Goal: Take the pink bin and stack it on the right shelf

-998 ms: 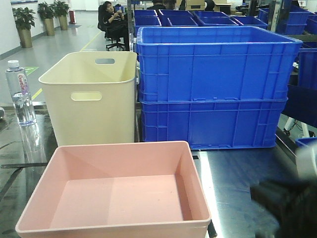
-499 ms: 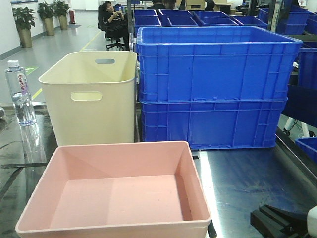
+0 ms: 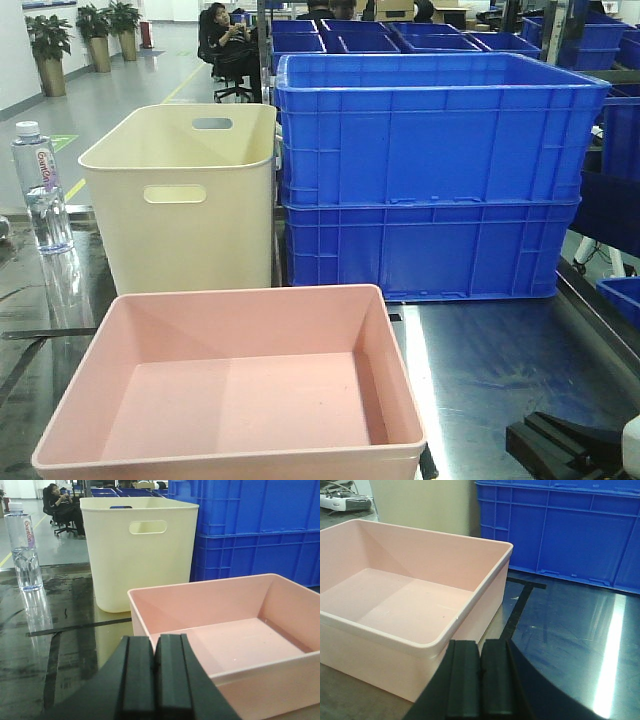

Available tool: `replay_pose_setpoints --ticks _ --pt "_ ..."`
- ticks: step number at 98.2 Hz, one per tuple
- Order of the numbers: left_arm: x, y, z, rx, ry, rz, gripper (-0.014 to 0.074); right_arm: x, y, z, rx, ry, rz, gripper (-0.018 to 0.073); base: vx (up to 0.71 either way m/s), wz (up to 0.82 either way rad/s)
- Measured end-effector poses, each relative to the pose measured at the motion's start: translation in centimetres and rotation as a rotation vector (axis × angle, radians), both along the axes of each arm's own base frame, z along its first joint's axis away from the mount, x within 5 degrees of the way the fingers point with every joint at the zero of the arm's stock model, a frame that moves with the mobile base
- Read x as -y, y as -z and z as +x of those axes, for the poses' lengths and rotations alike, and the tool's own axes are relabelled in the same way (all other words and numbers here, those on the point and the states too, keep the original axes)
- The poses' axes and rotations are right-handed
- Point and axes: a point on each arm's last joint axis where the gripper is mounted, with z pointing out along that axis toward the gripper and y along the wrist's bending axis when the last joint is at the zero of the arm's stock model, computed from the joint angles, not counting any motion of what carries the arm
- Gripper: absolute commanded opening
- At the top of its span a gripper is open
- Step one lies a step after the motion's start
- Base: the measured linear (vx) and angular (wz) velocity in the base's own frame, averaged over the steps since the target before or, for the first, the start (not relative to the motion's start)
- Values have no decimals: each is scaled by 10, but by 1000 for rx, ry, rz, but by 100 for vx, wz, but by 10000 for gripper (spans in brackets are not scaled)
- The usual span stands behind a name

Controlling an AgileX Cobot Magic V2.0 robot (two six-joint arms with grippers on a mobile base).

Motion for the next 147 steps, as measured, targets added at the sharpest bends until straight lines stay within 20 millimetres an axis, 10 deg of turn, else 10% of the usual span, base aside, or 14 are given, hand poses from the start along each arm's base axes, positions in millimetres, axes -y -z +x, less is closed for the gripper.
replay_pose_setpoints --ticks 34,147 --pt "-12 109 -13 35 -140 102 -8 0 0 0 0 0 0 -11 0 0" --pt "-13 119 -14 -34 -140 141 -8 14 13 -20 49 15 -44 -11 0 0"
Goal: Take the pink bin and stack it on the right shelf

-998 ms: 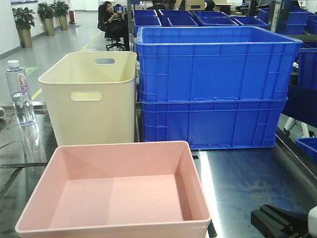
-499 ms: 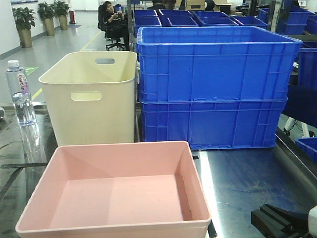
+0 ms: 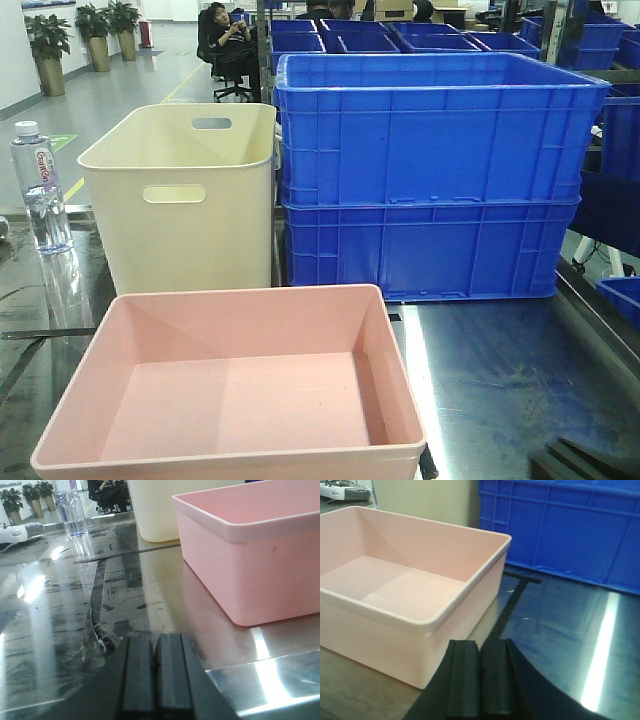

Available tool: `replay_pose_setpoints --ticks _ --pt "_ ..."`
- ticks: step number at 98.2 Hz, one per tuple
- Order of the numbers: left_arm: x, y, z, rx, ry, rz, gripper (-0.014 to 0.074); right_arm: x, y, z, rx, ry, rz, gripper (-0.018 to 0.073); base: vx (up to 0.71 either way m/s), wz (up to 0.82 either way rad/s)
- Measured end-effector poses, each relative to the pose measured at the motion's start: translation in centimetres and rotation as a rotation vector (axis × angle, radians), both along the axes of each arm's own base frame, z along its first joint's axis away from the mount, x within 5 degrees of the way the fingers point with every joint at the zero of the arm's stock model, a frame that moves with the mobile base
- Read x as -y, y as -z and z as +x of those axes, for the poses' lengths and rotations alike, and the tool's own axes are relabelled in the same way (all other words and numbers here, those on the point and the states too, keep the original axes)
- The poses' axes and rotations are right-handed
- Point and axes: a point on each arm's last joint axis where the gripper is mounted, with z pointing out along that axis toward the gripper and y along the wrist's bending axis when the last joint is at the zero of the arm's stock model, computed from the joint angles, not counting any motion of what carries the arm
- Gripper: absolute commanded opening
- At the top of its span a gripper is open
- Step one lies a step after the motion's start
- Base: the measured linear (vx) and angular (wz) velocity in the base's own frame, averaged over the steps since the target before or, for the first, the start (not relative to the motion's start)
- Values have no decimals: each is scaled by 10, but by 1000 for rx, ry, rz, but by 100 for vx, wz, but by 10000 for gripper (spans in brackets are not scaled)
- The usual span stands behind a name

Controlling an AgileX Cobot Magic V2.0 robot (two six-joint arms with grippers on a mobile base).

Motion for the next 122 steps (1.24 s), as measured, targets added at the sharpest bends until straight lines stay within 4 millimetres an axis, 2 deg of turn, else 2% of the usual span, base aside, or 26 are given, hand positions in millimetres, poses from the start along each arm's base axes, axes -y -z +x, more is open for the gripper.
replay_pose_setpoints --ticks 11,24,37,122 --pt "0 0 0 -1 0 0 -8 19 18 -21 42 78 8 -11 0 0" --pt "0 0 0 -5 0 0 -8 41 57 -53 73 210 14 -11 0 0" --pt "0 0 0 -5 0 0 -8 49 80 -72 101 279 23 -11 0 0" --pt "0 1 0 -7 0 0 -8 50 80 -76 128 280 43 -11 0 0"
